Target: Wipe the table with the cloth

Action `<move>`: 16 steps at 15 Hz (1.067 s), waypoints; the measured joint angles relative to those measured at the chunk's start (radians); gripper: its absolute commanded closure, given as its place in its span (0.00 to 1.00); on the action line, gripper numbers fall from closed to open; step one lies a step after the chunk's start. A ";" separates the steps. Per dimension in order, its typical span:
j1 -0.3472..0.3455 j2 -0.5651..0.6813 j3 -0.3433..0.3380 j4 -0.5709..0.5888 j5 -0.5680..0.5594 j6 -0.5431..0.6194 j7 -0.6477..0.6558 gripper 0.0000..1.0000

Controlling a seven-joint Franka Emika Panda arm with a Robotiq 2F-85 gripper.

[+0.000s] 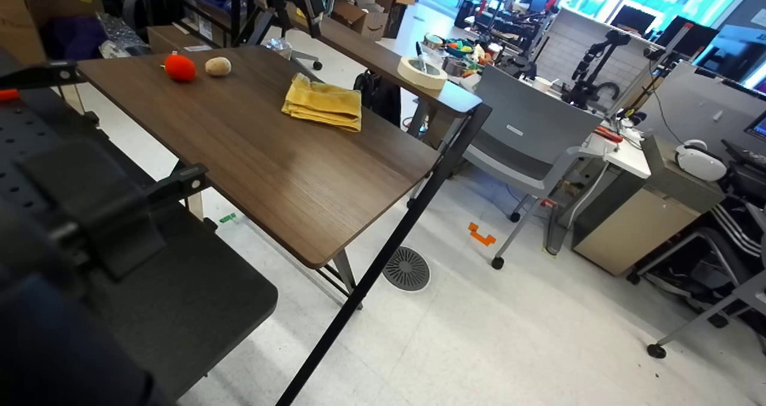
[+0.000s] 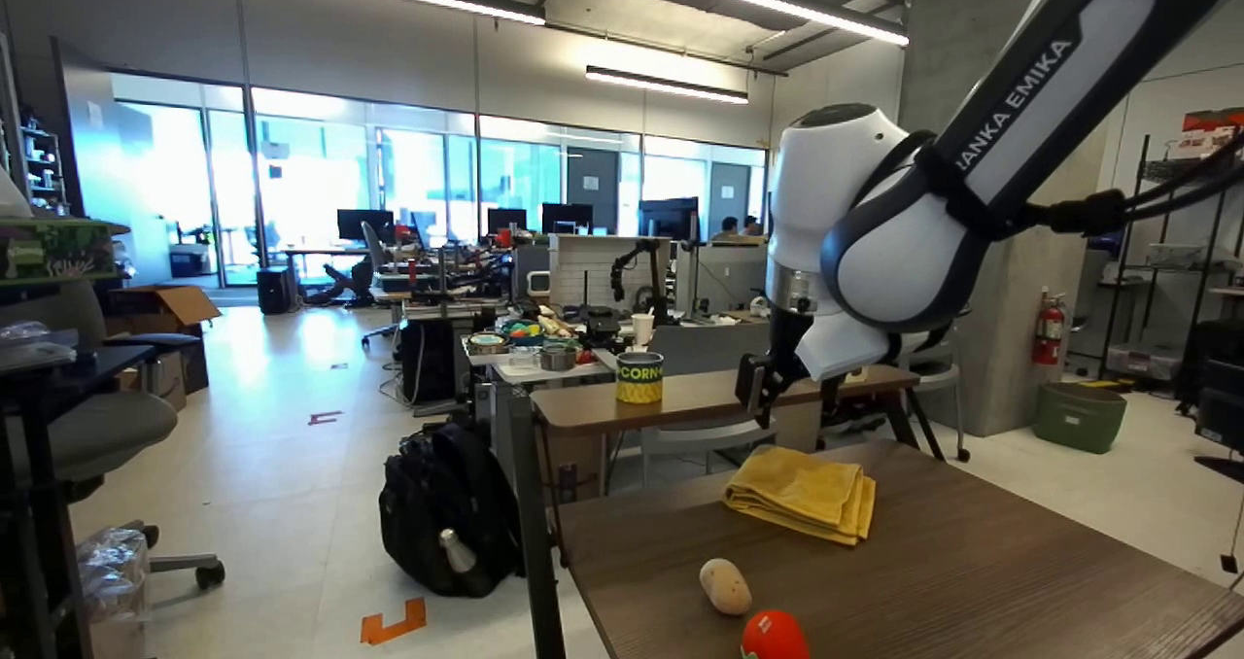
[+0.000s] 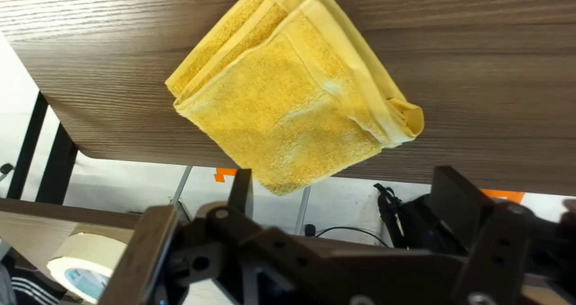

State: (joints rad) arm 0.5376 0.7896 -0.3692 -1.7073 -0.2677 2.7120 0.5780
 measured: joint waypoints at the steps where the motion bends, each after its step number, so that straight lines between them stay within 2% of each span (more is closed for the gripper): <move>1: 0.007 0.002 0.004 0.000 0.000 0.000 0.003 0.00; 3: 0.004 0.004 0.017 0.000 0.002 0.000 0.005 0.00; 4: -0.023 0.002 0.048 0.000 0.014 0.000 -0.013 0.00; 8: -0.276 0.014 0.304 0.071 0.178 -0.048 -0.280 0.00; 11: -0.449 0.060 0.455 0.186 0.297 -0.189 -0.464 0.00; 13: -0.494 0.086 0.494 0.238 0.325 -0.246 -0.509 0.00; 16: -0.494 0.101 0.507 0.256 0.332 -0.252 -0.513 0.00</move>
State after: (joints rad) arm 0.0437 0.8903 0.1373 -1.4514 0.0646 2.4598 0.0651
